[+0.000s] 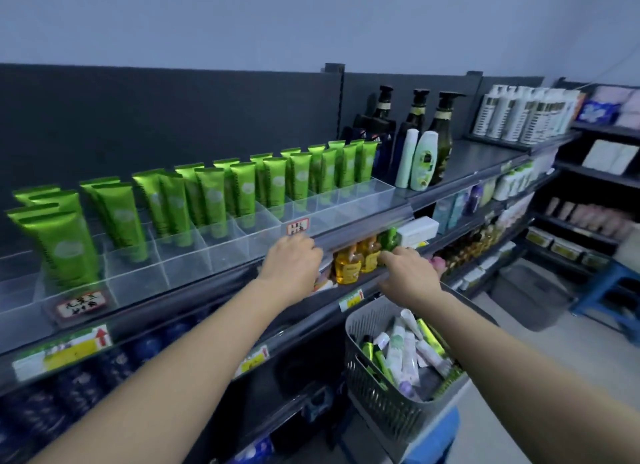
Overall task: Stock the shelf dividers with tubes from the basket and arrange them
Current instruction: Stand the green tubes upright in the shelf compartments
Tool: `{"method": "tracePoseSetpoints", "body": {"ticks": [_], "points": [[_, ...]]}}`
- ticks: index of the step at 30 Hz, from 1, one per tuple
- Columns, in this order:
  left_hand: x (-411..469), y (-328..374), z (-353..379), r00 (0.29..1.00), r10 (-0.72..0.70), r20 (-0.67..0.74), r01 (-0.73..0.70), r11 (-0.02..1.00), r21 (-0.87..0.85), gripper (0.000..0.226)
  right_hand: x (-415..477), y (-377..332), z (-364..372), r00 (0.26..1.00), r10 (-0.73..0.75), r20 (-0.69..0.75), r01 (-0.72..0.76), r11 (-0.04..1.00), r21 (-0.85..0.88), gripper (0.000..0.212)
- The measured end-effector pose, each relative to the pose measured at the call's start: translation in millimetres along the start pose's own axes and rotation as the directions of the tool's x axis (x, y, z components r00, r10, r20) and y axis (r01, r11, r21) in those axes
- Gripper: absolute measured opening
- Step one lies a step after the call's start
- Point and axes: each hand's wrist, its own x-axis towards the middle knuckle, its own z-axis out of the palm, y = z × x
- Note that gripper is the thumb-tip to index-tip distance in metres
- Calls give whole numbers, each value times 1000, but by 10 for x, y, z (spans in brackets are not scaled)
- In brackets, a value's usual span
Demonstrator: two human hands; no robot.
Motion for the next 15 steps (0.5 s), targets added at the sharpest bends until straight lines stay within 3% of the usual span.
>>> {"method": "tracePoseSetpoints", "body": {"ticks": [15], "points": [[703,1554,972,963,64,262,-55,998,-41,25,-220,1687,688,959,46,278,-35,998,-45,36]]}}
